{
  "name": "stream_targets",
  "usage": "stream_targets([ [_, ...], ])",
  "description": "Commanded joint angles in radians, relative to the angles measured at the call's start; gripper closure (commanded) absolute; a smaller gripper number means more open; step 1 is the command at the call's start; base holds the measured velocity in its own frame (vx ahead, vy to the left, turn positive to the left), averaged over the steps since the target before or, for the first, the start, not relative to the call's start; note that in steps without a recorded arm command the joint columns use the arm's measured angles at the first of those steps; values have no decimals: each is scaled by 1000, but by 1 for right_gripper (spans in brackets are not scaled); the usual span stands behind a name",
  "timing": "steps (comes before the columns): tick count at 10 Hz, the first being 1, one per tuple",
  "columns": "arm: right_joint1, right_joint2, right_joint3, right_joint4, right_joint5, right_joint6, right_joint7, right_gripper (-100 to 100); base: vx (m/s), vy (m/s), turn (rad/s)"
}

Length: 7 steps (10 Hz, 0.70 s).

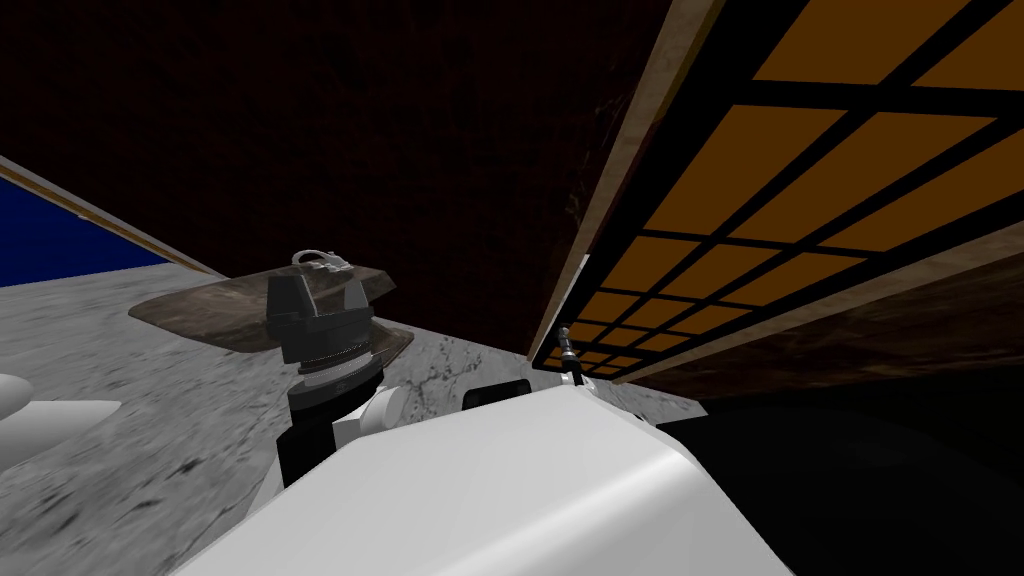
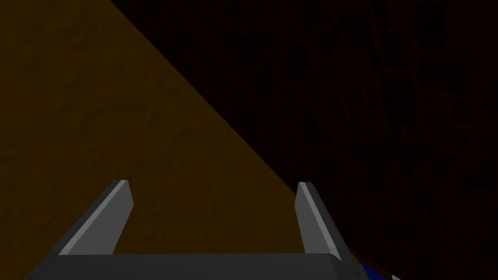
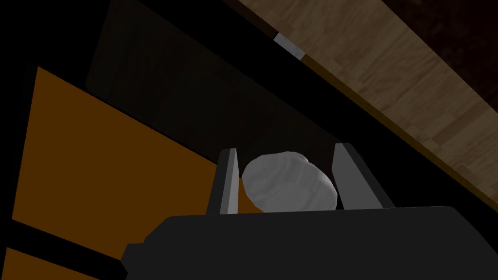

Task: Pull the door open

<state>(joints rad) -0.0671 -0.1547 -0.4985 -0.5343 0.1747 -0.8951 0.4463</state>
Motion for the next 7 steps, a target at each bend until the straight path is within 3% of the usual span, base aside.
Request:
stream_targets([
  [1,8,-23,-13,-15,-22,12,-47,100,-30,0,45],
  [2,8,-23,-13,-15,-22,12,-47,100,-34,-2,60],
  [7,8,-30,0,-10,-57,11,-171,100,-35,-10,63],
])
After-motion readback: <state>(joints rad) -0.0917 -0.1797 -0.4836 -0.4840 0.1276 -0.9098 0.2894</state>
